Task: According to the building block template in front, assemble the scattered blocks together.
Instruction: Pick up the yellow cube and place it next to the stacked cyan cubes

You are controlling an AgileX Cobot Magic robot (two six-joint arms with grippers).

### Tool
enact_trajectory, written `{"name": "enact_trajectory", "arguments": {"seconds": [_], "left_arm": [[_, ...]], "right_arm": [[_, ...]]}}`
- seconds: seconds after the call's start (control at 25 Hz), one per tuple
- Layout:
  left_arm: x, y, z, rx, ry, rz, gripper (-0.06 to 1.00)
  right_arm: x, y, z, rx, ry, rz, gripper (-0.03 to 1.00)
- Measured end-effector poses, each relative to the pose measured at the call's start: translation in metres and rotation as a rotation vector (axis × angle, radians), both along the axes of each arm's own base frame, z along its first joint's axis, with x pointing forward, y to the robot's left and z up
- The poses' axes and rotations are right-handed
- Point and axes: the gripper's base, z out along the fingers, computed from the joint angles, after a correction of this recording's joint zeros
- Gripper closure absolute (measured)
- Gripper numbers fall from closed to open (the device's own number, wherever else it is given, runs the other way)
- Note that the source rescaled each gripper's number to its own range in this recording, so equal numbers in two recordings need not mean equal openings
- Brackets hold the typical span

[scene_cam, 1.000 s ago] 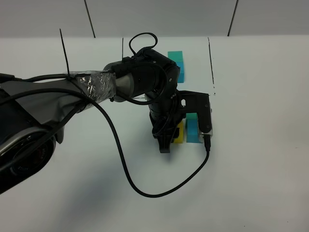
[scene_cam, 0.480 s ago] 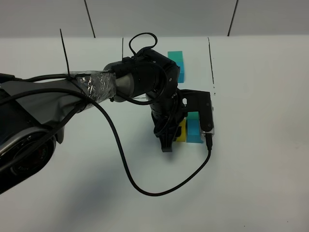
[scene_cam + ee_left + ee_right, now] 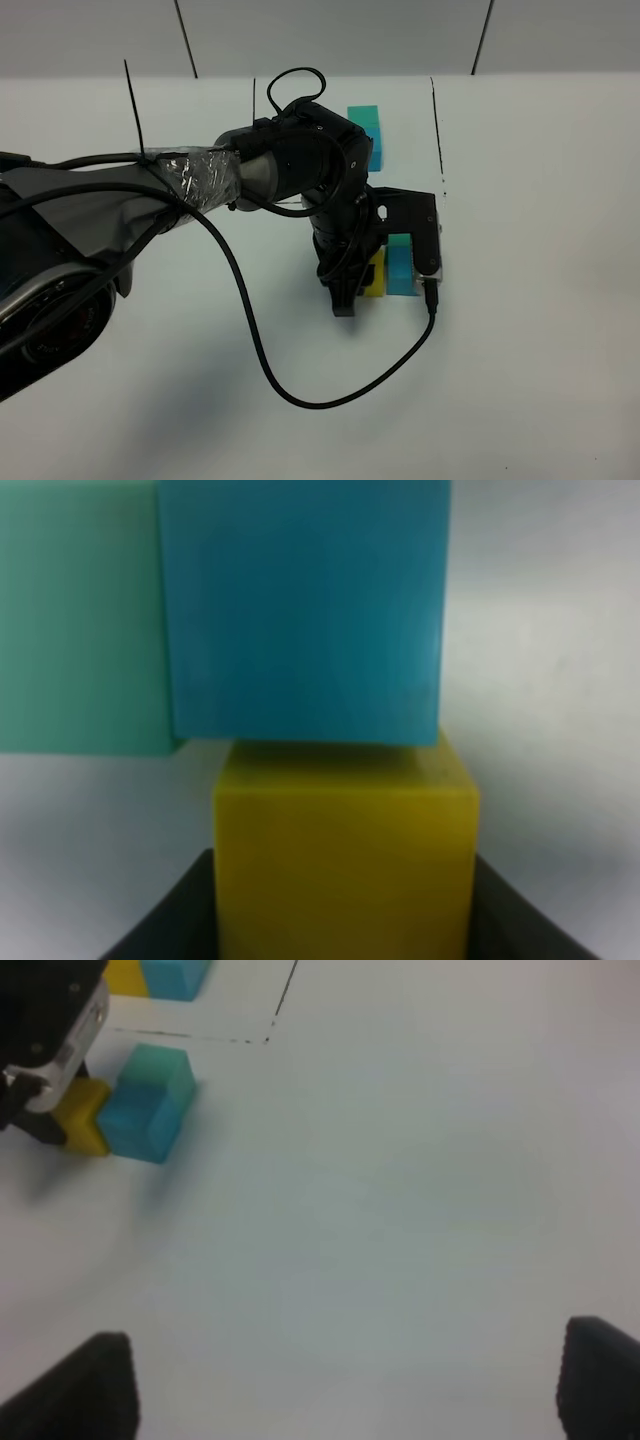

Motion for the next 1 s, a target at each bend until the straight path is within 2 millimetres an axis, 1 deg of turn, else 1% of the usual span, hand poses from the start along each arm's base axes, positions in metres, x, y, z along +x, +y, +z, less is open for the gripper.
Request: {"name": "enact_trajectory", "arguments": {"seconds": [1.0], "left_arm": [[0.0015,-0.0013,0.0003,-0.013,-0.018,-0.009,0.94]], "right_arm": [[0.0000,0.0000,0.0000,0.000,0.000,0.000,0.27]]}}
